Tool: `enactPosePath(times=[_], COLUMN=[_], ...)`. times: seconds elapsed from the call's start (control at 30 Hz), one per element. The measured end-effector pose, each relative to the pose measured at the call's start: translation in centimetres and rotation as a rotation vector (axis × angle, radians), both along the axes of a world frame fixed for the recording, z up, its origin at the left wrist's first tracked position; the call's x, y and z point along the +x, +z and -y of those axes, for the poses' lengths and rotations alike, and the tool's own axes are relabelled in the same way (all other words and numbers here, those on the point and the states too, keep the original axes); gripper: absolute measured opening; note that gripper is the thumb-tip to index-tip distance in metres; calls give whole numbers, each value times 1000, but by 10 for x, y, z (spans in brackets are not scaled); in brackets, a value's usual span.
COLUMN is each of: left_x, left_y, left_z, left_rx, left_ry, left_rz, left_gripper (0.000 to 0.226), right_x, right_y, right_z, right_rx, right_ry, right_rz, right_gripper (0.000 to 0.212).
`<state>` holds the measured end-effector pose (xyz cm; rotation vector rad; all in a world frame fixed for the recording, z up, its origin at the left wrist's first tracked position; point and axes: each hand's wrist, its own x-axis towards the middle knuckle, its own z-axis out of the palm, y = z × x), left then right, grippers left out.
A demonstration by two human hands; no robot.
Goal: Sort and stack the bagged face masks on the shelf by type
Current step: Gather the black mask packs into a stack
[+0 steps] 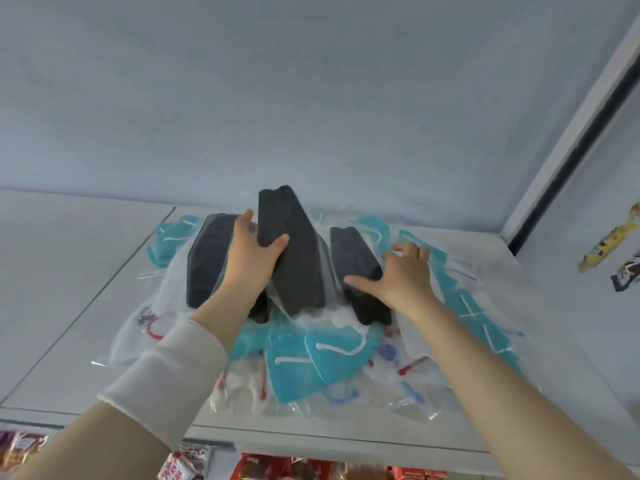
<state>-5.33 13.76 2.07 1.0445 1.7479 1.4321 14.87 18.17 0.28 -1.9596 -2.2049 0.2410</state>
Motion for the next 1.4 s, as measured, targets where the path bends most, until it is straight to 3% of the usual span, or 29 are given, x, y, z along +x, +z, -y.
enactPosePath(times=[0.07, 0.17, 0.23, 0.3, 0.37, 0.43, 0.5, 0.57, 0.67, 0.77, 0.83, 0.9, 0.97, 1.1, 1.2, 1.3, 1.4], left_x=[-11, -16, -17, -18, -17, -12, -7, -9, -37, -74, -90, -99, -102, -94, -78, -65, -67], left_y=[-4, -9, -10, -10, -10, -8, -5, 2, 6, 5, 3, -1, -5, -5, -3, -2, -5], left_z=[3, 8, 11, 13, 12, 11, 10, 13, 16, 18, 21, 25, 28, 33, 32, 27, 24], left_rx=[-47, -47, -35, -41, -61, -88, -76, -30, -5, 27, 40, 20, 58, 48, -11, 10, 74], left_ry=[-7, -24, -35, -42, -68, -112, -131, -102, 49, 167, 186, 154, 125, 108, 56, 20, 29], left_rz=[-86, -195, -306, -337, -307, -226, -39, 87, 37, 116, 138, 82, 35, -162, -100, -21, 30], left_gripper=[74, 59, 40, 26, 25, 36, 46, 38, 23, 40, 62, 78, 80, 38, 32, 33, 46], right_x=[-7, -14, -14, -14, -18, -31, -51, -68, -74, -72, -75, -78, -78, -74, -85, -107, -111], right_y=[-5, -5, 0, 9, 21, 31, 35, 34, 30, 18, 10, 6, 10, 30, 43, 38, 29], right_z=[0, -1, -1, 1, 5, 12, 22, 29, 24, 11, 8, 6, 3, 0, 13, 33, 34], right_rx=[-77, -58, 32, 67, 50, -1, -39, -63, -3, 19, -3, -12, -39, -100, -219, -221, -109], right_ry=[-12, -60, -90, -117, -80, -15, 102, 196, 141, 68, 91, 79, 31, -49, 51, 219, 206], right_rz=[107, 23, -208, -573, -825, -950, -900, -795, -687, -173, -21, -103, -323, -769, -1013, -915, -818], right_gripper=[86, 85, 72, 58, 55, 53, 55, 52, 52, 76, 83, 83, 83, 69, 66, 62, 53])
